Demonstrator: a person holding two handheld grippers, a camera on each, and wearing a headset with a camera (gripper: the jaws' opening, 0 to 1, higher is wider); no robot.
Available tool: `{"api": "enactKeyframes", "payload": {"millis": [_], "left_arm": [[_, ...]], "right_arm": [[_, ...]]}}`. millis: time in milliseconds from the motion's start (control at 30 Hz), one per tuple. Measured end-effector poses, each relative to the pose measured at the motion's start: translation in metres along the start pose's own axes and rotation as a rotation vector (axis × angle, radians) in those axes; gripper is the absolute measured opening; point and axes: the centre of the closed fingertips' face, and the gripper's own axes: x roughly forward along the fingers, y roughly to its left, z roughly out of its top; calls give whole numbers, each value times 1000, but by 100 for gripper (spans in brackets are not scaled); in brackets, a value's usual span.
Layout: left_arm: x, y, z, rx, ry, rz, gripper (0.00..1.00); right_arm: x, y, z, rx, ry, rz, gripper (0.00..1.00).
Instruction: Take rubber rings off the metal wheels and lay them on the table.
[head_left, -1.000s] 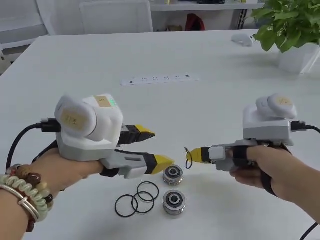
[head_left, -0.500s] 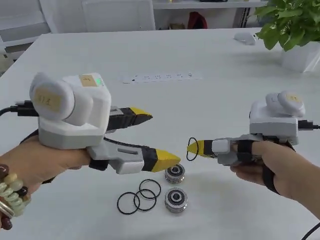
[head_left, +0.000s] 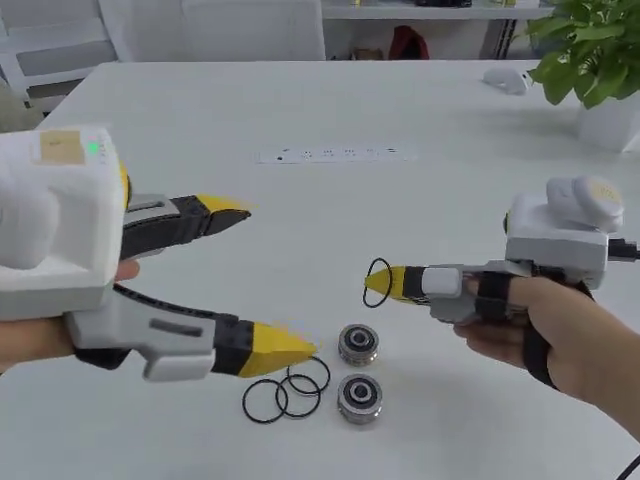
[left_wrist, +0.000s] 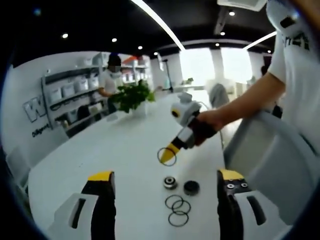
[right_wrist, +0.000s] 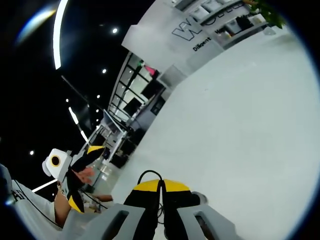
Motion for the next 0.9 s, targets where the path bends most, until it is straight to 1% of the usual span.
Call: {"api": "enactKeyframes", "payload": {"millis": [100, 200, 233, 300, 333, 400, 500, 567, 667, 700, 733, 800, 867, 900], "left_arm": [[-15, 3, -9, -21, 5, 35, 86], [-30, 5, -20, -44, 12, 71, 89], [-36, 6, -24, -56, 15, 88, 90], [-45, 7, -32, -88, 24, 108, 93], [-47, 7, -34, -93, 28, 110, 93], [-54, 7, -42, -103, 37, 124, 95], [-65, 9, -54, -135, 52, 172, 96], [-71, 11, -58, -159, 45, 208, 96], [-76, 13, -62, -202, 22, 243, 98], [-77, 12, -64, -213, 23, 247, 98], [-77, 10, -67, -229, 33, 250, 98], [-76, 4, -69, -223, 37, 243, 98], [-76, 0, -71, -220, 37, 240, 99], [-75, -3, -72, -227, 37, 234, 100]], "right_arm": [[5, 5, -5, -9, 18, 14, 0], [9, 9, -11, -22, 41, 26, 0], [10, 11, -13, -27, 47, 30, 0], [11, 12, -15, -33, 56, 36, 0], [12, 14, -17, -36, 63, 39, 0], [14, 16, -19, -48, 70, 46, 0], [16, 19, -23, -61, 80, 51, 0], [18, 20, -25, -68, 88, 52, 0], [21, 19, -32, -74, 111, 50, 0], [22, 19, -35, -76, 120, 47, 0], [24, 17, -39, -82, 136, 40, 0], [25, 15, -45, -94, 163, 25, 0], [25, 15, -49, -113, 184, 21, 0], [26, 16, -51, -121, 191, 18, 0]]}}
